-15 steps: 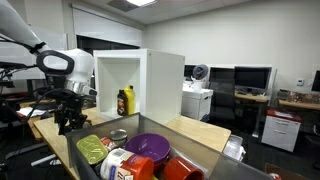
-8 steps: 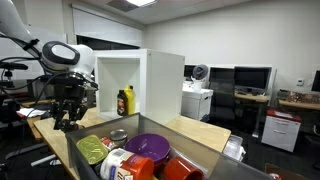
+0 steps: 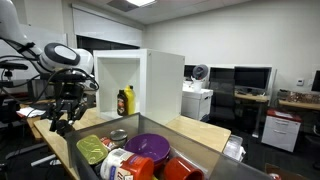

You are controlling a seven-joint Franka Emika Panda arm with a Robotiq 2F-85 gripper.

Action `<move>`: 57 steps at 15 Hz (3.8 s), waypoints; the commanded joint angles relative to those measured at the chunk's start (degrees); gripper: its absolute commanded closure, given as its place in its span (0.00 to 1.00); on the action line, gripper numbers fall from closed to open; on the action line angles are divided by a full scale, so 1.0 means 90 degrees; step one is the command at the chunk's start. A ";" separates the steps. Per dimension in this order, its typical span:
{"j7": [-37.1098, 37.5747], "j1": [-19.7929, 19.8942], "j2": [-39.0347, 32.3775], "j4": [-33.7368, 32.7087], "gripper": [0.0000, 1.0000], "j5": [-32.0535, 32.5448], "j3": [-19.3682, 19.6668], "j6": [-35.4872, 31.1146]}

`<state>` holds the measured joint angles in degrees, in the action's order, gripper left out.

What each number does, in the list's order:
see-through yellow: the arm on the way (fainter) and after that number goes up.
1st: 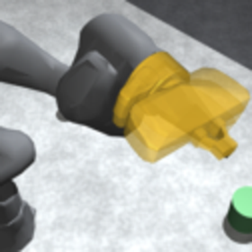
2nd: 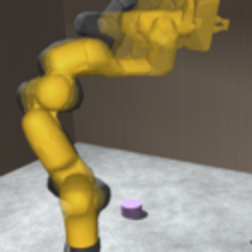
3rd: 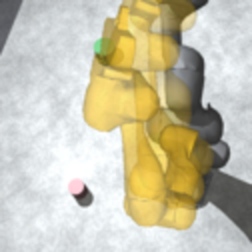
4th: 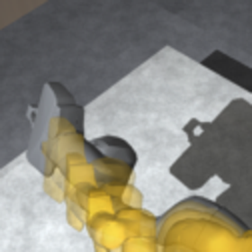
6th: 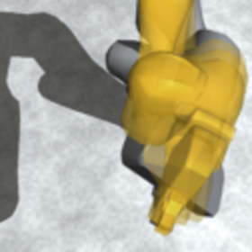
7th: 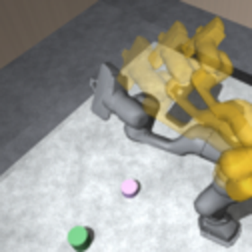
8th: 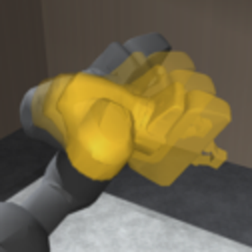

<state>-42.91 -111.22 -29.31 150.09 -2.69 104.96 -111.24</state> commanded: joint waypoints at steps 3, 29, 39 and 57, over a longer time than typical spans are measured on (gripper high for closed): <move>0.0555 0.0037 0.0344 -0.0382 0.80 0.0790 -0.0322 0.0498; 0.0660 -0.0040 0.1063 -0.0854 0.00 0.0023 0.0248 0.0160; -0.0670 -0.1139 -0.0474 -0.0252 0.00 -0.3550 0.2294 0.0063; -0.1855 -0.0561 -0.2827 0.1213 0.00 -0.5826 0.4160 0.2965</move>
<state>-55.00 -118.72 -51.07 158.06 -52.15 142.27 -87.53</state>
